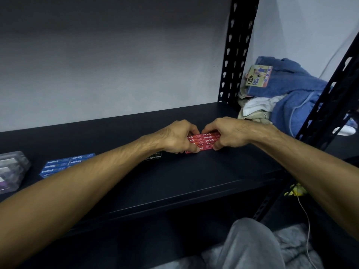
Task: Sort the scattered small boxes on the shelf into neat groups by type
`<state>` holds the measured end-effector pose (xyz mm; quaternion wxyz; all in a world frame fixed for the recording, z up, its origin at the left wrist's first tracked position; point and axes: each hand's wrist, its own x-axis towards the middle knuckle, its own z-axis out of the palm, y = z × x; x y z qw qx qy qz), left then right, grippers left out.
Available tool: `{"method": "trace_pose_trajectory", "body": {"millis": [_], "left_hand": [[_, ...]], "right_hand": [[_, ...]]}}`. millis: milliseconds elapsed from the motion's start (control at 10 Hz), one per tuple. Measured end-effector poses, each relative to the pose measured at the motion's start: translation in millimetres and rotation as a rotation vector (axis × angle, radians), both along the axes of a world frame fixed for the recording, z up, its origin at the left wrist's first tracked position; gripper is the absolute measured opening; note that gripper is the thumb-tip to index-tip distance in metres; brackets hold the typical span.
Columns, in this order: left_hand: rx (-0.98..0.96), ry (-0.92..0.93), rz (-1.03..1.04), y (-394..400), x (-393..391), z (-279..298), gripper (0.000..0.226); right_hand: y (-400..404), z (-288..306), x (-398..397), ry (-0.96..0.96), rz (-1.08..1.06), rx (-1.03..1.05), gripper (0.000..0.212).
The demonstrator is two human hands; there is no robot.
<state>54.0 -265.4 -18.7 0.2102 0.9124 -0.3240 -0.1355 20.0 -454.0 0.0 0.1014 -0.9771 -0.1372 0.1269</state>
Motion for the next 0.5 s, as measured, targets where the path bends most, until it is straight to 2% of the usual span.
{"method": "trace_pose_trajectory", "body": {"millis": [400,500], "left_hand": [[-0.006,-0.041,-0.009,0.0,0.5,-3.3,0.043],[0.015,-0.032,-0.023,0.1,-2.6,2.1,0.051]], "right_hand": [[0.1,-2.2,-2.6,-0.008,0.009,-0.005,0.047],[1.4,-1.8,-4.2,-0.013,0.003,-0.024,0.051]]}}
